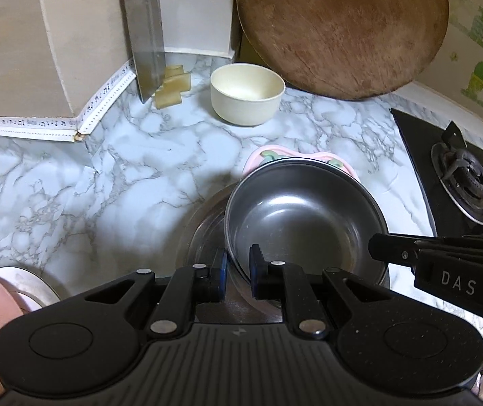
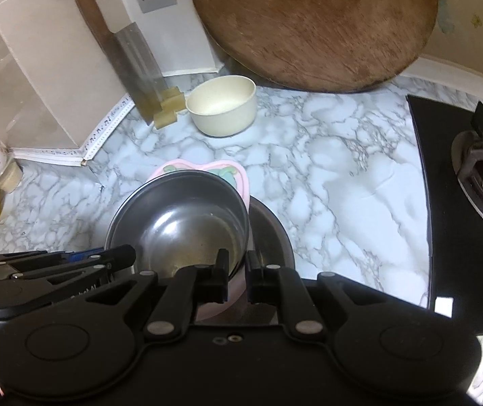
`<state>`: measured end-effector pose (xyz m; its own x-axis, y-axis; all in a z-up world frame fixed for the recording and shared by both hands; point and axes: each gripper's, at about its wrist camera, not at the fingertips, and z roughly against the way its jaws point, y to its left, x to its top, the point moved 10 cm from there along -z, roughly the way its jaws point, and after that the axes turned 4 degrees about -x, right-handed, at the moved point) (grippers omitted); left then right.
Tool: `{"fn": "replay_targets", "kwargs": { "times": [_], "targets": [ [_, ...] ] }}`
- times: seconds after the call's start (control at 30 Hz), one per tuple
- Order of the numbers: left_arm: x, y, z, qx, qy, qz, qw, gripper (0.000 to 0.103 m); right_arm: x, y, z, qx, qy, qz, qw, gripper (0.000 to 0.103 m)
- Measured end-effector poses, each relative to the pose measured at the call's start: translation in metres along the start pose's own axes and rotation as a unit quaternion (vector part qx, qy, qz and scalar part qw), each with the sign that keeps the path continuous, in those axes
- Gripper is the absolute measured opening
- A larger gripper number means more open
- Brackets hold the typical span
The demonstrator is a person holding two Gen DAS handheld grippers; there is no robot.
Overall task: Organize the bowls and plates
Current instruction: 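Carry the pink pot and lower it into the steel bowl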
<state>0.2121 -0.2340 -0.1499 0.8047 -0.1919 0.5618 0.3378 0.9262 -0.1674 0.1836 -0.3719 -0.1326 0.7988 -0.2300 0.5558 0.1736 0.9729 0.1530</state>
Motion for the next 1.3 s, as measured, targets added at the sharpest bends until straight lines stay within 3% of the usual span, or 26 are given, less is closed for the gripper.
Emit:
{"fn": "replay_targets", "kwargs": {
  "times": [0.67,1.13,1.23,1.3],
  "targets": [
    [-0.005,0.005,-0.017,-0.012,0.018,0.004,0.9998,0.012,-0.004,-0.003,-0.014,0.008,0.024,-0.010,1.000,0.012],
    [0.005,0.014,0.001,-0.023,-0.003,-0.007,0.9997,0.014,0.007,0.003,0.004,0.018,-0.002,0.022,1.000,0.012],
    [0.010,0.017,0.008,-0.027,-0.010,-0.007,0.9996,0.023,0.012,0.007,0.011,0.021,-0.016,0.034,0.999,0.012],
    [0.015,0.019,0.013,-0.029,-0.021,-0.007,0.9993,0.041,0.016,0.011,0.014,0.025,-0.021,0.042,0.999,0.012]
  ]
}}
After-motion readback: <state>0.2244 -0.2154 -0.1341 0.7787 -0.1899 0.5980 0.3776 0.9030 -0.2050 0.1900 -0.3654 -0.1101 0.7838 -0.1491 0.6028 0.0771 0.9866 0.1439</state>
